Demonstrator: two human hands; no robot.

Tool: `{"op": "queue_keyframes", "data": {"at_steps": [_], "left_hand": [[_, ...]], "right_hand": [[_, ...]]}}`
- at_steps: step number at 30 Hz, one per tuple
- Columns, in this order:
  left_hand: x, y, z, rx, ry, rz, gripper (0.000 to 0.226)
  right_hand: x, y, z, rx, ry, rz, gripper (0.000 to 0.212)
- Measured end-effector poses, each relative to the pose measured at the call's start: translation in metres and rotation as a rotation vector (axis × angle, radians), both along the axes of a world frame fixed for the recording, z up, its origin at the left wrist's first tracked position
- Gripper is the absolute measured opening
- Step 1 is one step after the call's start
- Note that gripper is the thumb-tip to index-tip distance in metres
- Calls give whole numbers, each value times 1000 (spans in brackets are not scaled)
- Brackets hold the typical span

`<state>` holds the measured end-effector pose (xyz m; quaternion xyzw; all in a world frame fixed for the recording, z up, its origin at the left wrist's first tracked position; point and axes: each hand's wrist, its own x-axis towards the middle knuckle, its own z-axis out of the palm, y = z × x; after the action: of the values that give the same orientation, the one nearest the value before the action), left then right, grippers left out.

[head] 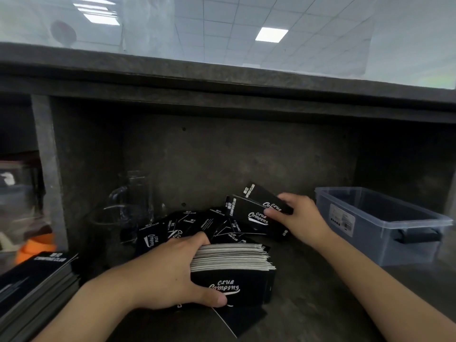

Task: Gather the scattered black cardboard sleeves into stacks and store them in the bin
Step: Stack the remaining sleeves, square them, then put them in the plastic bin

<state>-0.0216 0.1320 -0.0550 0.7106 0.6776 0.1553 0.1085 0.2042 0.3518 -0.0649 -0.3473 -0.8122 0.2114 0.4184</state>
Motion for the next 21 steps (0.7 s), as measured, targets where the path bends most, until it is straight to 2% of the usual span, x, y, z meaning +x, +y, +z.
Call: {"op": "queue_keyframes", "data": {"at_steps": [2, 4, 6, 8, 9, 10, 12, 14, 17, 19, 21], "left_hand": [[0, 0, 0, 2, -9, 0, 60], [-2, 0, -1, 12, -31, -13, 60], [-3, 2, -3, 21, -48, -29, 61], [-4, 3, -4, 29, -40, -39, 63], [-5, 4, -5, 38, -33, -46, 66], [-6, 5, -6, 50, -24, -54, 70], [-8, 5, -7, 82, 28, -58, 79], [-6, 3, -5, 95, 65, -56, 79], [-1, 0, 0, 88, 51, -37, 83], [2, 0, 1, 84, 9, -31, 100], [2, 1, 1, 60, -1, -40, 121]], "right_hand": [[-5, -12, 3, -132, 148, 145, 16], [-10, -21, 3, -191, 177, 262, 20], [-15, -25, -2, -208, 22, 325, 26], [-21, -27, -11, -105, -288, 326, 33], [-23, -28, -14, -39, -384, 320, 33], [-24, -29, -14, -4, -400, 327, 30], [-23, -32, -9, -32, -312, 383, 23], [-20, -39, -1, -127, -209, 461, 26], [-18, -48, 4, -296, -217, 533, 27], [-24, -62, 6, -455, -275, 499, 44], [-34, -69, 1, -517, -241, 462, 66]]}}
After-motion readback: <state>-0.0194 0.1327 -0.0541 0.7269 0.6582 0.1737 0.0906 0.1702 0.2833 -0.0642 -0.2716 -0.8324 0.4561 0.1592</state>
